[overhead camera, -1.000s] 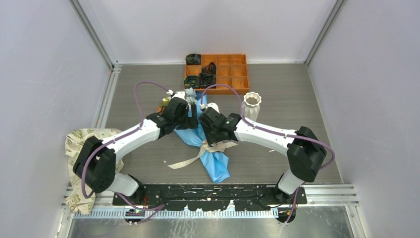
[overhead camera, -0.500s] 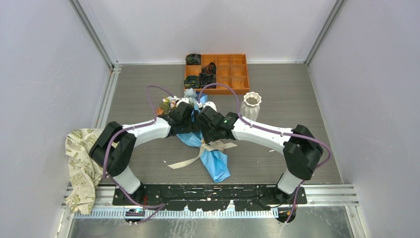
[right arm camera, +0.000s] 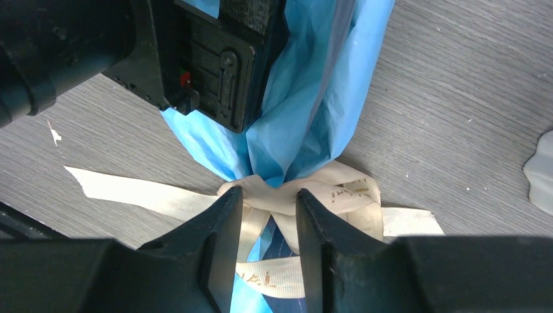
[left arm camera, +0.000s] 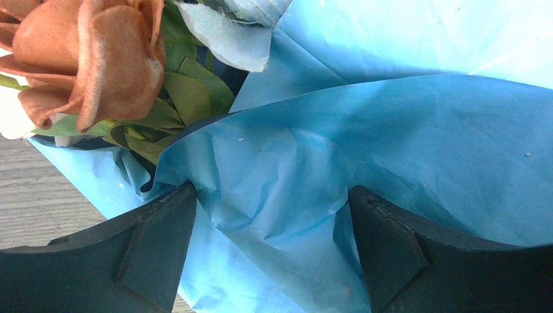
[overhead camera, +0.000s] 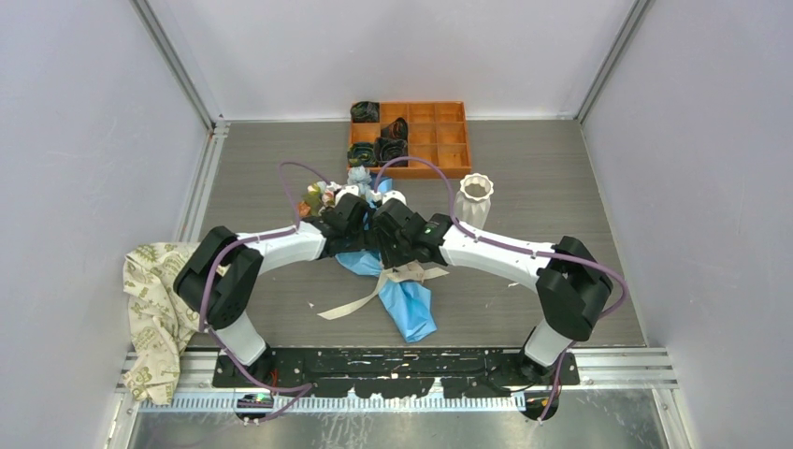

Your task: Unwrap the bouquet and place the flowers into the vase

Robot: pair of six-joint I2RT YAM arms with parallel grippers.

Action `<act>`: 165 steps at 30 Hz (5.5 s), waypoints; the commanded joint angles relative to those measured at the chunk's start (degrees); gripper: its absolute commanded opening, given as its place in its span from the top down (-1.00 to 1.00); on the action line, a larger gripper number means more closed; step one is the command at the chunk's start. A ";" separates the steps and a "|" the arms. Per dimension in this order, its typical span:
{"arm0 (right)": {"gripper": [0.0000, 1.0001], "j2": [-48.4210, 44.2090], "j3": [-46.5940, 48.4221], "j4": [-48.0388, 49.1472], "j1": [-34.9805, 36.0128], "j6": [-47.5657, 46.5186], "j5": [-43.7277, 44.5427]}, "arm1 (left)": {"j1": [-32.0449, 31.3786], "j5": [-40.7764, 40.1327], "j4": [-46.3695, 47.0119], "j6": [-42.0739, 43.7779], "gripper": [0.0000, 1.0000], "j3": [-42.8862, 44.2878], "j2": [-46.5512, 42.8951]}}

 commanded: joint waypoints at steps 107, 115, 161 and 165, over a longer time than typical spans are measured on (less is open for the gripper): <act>0.10 20.62 25.68 -26.30 15.30 -21.40 26.17 | 0.06 -24.91 -32.16 -0.98 -0.84 3.41 -49.34; 0.11 19.93 28.52 -28.58 16.90 -21.72 29.11 | 0.09 -24.90 -32.06 -0.54 -0.84 2.98 -50.02; 0.31 22.16 28.84 -25.12 16.83 -24.05 32.11 | 0.07 -22.64 -31.31 -1.13 -0.84 0.27 -50.44; 0.57 22.63 28.10 -23.90 16.86 -23.87 31.29 | 0.11 -21.55 -29.98 -0.55 -0.84 -0.56 -50.55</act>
